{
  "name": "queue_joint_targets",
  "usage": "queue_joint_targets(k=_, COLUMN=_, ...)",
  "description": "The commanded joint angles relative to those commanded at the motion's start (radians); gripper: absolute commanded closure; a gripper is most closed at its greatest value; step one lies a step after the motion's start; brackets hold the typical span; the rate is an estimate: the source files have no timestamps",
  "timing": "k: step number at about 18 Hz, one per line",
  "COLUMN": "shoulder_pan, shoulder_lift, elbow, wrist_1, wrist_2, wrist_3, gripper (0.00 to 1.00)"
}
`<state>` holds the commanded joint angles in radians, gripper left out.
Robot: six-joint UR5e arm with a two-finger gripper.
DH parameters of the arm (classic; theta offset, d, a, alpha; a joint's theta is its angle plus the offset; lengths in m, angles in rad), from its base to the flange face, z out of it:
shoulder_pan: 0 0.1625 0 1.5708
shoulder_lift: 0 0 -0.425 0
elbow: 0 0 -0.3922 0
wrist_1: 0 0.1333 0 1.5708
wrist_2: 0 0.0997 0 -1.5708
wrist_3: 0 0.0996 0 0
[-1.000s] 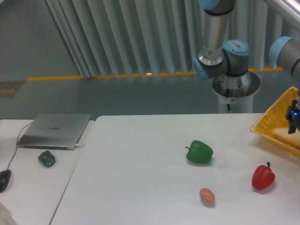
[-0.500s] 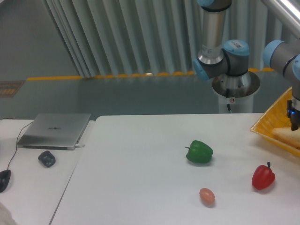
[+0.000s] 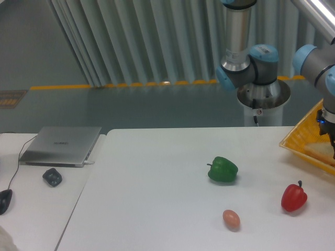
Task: Place the triangular bread on the table
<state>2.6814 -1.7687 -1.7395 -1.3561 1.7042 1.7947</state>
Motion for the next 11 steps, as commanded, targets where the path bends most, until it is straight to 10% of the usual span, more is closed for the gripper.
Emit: queue_joint_targets(k=11, shoulder_pan=-0.006, shoulder_lift=-0.031, elbow=0.0, wrist_1=0.011, wrist_2=-0.008, wrist_3=-0.011, gripper=0.0)
